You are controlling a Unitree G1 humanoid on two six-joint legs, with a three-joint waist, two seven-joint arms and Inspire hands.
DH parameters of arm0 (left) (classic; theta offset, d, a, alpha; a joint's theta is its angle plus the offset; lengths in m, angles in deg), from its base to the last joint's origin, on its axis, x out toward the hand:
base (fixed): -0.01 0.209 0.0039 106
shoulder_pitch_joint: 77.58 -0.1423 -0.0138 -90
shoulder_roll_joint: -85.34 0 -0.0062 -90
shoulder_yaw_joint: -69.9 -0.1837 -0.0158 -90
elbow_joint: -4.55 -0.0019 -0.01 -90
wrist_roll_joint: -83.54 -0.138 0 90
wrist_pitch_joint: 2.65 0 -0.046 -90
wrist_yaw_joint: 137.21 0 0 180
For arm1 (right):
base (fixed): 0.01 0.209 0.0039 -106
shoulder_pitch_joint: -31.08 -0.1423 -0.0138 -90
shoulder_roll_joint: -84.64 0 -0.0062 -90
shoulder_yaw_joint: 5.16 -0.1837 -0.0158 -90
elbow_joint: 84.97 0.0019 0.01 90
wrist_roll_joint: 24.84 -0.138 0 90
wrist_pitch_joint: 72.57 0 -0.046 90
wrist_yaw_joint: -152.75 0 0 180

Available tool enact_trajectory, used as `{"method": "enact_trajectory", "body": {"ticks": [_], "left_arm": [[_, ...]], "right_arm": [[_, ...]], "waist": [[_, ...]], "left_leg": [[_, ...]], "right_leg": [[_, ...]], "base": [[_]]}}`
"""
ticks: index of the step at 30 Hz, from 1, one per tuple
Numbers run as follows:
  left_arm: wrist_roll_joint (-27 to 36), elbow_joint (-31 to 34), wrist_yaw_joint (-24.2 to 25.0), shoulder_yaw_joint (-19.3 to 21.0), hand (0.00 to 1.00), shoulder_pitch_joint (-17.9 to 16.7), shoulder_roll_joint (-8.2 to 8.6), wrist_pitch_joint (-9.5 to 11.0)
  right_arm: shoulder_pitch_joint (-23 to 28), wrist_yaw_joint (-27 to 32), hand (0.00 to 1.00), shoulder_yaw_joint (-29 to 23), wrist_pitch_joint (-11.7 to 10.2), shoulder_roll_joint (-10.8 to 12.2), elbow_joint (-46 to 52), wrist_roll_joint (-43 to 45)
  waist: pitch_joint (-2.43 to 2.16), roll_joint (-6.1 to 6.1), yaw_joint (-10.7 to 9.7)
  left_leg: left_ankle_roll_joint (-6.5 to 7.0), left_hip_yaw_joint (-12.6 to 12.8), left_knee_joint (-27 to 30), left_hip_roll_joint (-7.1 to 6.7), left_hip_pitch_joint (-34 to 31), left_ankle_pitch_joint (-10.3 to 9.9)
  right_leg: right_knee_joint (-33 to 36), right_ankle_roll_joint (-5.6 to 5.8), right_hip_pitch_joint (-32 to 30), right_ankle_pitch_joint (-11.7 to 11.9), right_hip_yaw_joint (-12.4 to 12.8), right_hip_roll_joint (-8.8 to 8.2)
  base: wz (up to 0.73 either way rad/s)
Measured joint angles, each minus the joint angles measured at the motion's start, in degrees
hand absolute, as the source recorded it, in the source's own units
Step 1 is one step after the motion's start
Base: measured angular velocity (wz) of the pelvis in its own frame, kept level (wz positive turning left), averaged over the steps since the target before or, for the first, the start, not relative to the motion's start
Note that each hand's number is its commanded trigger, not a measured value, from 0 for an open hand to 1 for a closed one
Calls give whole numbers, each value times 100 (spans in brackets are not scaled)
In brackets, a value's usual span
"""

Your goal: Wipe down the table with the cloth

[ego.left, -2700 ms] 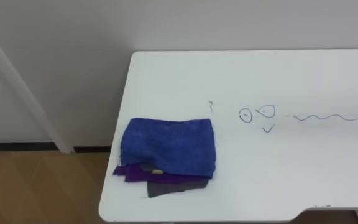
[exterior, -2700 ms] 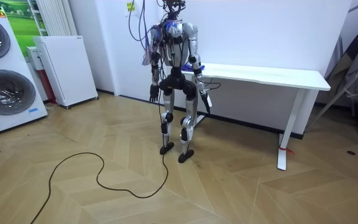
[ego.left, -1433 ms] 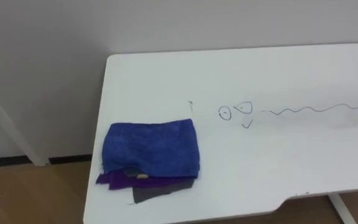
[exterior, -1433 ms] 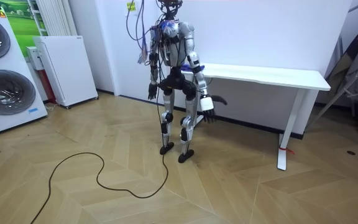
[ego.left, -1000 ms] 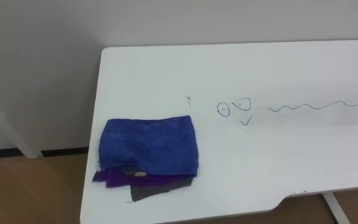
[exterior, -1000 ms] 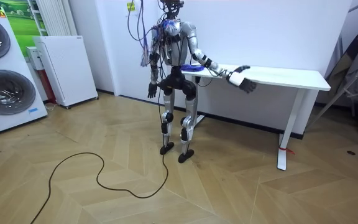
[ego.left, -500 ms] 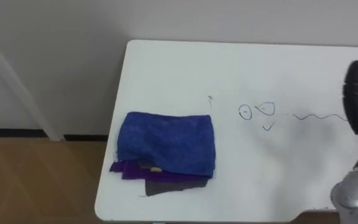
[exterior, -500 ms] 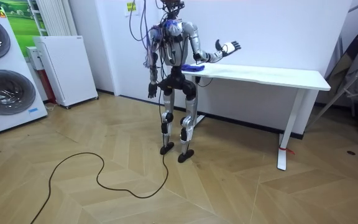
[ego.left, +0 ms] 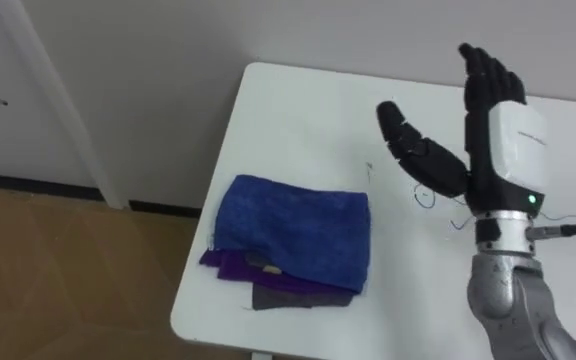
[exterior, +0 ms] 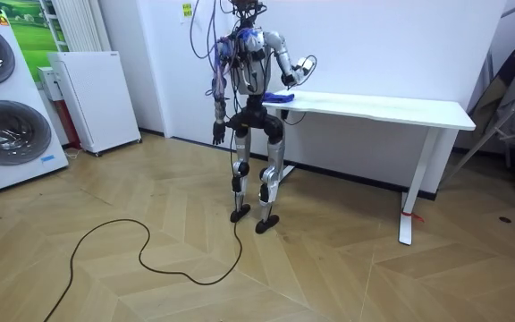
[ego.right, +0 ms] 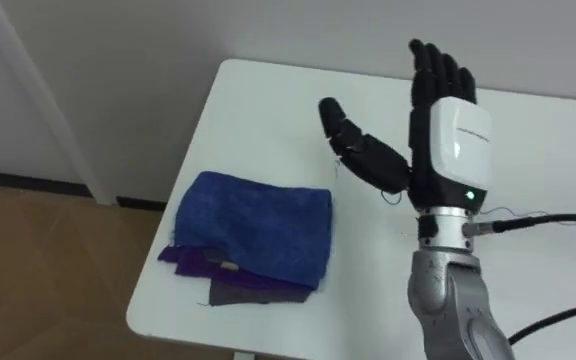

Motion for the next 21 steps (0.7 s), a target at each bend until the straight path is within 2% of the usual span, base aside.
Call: {"method": "enact_trajectory", "body": {"ticks": [8, 11, 18, 21], "left_arm": [[-3, -51, 226, -195, 0, 1, -2, -1], [6, -49, 232, -245, 0, 32, -3, 1], [7, -37, 223, -407, 0, 137, -7, 56], [6, 9, 223, -425, 0, 84, -12, 59]], "right_arm": [[11, -698, 0, 689, 8, -9, -208, 417], [12, -780, 0, 830, 11, -23, -295, 696], [25, -799, 0, 1059, -22, -5, -919, 932], [42, -812, 0, 1116, 1, 4, -1036, 1132]], "waist": [[8, -8, 137], [11, -3, 132], [18, 12, 215], [26, 30, 235]], "left_leg": [[0, -98, 7, -20, -79, 0], [0, -148, 8, -23, -93, 0], [0, -201, 4, -29, -71, 0], [0, -204, 2, -29, -72, 0]], "right_leg": [[-59, 8, -12, 5, -11, -2], [-59, 8, 0, 5, -157, -9], [-72, 8, 66, 5, -181, -10], [-72, 8, 65, 5, -184, -10]], "base": [[5], [9], [8], [1]]}}
